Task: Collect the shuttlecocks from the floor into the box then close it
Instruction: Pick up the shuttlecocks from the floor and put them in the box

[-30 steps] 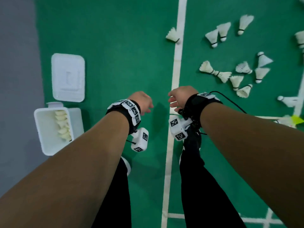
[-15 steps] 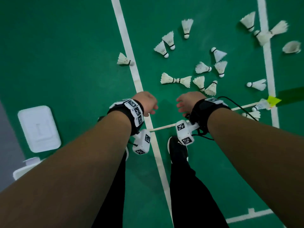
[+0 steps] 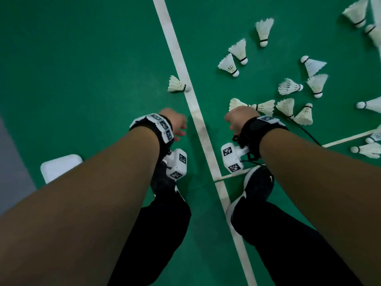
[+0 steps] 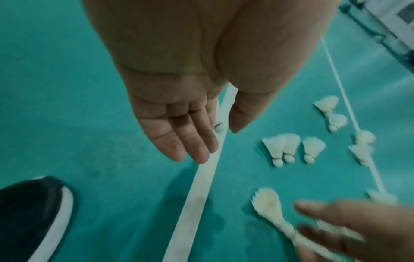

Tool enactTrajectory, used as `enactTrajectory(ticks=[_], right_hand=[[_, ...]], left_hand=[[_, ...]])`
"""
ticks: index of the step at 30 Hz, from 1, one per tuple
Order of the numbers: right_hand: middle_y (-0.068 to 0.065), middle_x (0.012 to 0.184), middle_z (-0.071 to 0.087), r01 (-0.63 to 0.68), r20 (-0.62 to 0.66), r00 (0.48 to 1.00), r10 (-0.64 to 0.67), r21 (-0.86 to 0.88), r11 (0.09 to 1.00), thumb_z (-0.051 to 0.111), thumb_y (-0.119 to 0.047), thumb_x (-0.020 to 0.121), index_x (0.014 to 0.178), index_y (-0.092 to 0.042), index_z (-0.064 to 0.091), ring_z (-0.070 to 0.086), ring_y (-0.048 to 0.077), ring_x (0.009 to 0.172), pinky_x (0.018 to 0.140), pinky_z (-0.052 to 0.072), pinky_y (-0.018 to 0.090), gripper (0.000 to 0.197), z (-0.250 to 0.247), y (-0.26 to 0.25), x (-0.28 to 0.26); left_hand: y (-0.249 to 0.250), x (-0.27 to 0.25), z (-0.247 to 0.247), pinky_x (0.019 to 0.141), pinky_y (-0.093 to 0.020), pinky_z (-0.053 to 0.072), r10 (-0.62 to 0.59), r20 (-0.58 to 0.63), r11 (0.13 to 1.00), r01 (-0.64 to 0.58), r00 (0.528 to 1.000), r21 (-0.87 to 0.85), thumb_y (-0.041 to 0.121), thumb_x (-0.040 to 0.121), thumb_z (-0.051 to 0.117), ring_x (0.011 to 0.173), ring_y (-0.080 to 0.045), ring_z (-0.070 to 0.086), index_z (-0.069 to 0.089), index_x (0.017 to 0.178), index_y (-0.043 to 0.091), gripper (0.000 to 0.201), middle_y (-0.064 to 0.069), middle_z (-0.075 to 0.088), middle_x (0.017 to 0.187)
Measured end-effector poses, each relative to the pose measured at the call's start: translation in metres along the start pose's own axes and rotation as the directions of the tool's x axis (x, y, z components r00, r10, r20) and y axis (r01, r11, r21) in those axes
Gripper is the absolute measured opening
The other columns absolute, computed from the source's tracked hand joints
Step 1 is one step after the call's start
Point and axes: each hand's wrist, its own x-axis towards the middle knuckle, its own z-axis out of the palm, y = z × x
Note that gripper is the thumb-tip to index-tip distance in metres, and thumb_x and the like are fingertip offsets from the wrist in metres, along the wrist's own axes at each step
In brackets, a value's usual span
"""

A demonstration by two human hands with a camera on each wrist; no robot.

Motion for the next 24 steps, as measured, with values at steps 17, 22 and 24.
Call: enactTrajectory(ticks=[17, 22, 24], right_hand=[[0.028, 0.156, 0.047, 0.030, -0.128, 0.960, -0.251, -0.839, 0.543, 0.073, -0.045, 0.091, 0.145, -0.001, 0.051, 0.052, 0.050, 0.134, 0.100, 0.048, 0.062, 0.073, 0.008, -0.099, 0.156], [0.024, 0.123, 0.067, 0.439, 0.140, 0.880, -0.455, -0.606, 0.663, 0.059, -0.012, 0.104, 0.113, -0.002, 0.066, 0.057, 0.030, 0.098, 0.091, 0.048, 0.032, 0.015, -0.028, -0.148, 0.154], [0.016, 0.092, 0.066, 0.388, 0.033, 0.885, -0.464, -0.603, 0.697, 0.062, -0.013, 0.102, 0.098, -0.001, 0.065, 0.059, 0.032, 0.089, 0.089, 0.049, 0.032, 0.012, -0.038, -0.143, 0.153]], left_hand=[[0.115, 0.175, 0.010, 0.084, -0.040, 0.056, 0.479, -0.295, 0.802, -0.275, 0.827, 0.531, 0.059, 0.089, 0.071, 0.099, -0.035, 0.067, 0.063, 0.122, 0.012, 0.058, -0.015, 0.066, 0.122], [0.156, 0.177, 0.030, 0.092, -0.049, 0.058, 0.608, -0.173, 0.605, -0.310, 0.775, 0.734, 0.038, 0.081, 0.081, 0.105, -0.038, 0.064, 0.054, 0.126, 0.013, 0.058, -0.016, 0.058, 0.123], [0.154, 0.175, 0.033, 0.092, -0.049, 0.058, 0.627, -0.172, 0.582, -0.310, 0.760, 0.752, 0.038, 0.081, 0.081, 0.104, -0.037, 0.063, 0.051, 0.126, 0.013, 0.059, -0.015, 0.056, 0.122]])
